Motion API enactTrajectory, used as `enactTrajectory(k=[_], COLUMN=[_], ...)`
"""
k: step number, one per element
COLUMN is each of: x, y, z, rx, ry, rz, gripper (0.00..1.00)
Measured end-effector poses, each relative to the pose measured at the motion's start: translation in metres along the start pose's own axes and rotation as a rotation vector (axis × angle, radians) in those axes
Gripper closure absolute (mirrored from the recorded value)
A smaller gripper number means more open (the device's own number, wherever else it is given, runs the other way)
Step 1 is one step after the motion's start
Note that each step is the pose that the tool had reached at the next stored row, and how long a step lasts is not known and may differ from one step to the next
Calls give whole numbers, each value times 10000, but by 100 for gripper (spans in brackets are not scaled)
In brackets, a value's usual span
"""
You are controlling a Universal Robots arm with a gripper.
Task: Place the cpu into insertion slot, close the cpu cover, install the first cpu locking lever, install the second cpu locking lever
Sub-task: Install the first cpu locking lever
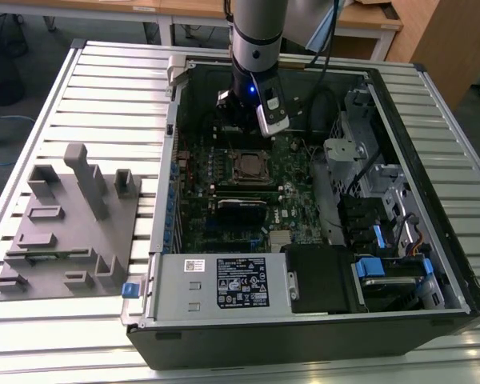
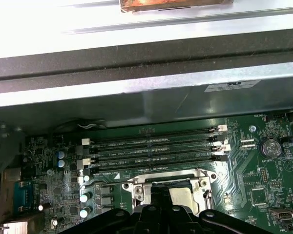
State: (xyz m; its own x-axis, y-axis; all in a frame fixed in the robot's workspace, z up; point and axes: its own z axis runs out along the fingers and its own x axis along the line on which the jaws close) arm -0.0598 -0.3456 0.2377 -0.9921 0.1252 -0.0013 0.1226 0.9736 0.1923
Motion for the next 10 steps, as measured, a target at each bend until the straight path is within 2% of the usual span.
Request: enactTrajectory(k=[10], x=[38], y=[-5], z=[0], rx=[0], ry=[-2], rz=[0], gripper=[90])
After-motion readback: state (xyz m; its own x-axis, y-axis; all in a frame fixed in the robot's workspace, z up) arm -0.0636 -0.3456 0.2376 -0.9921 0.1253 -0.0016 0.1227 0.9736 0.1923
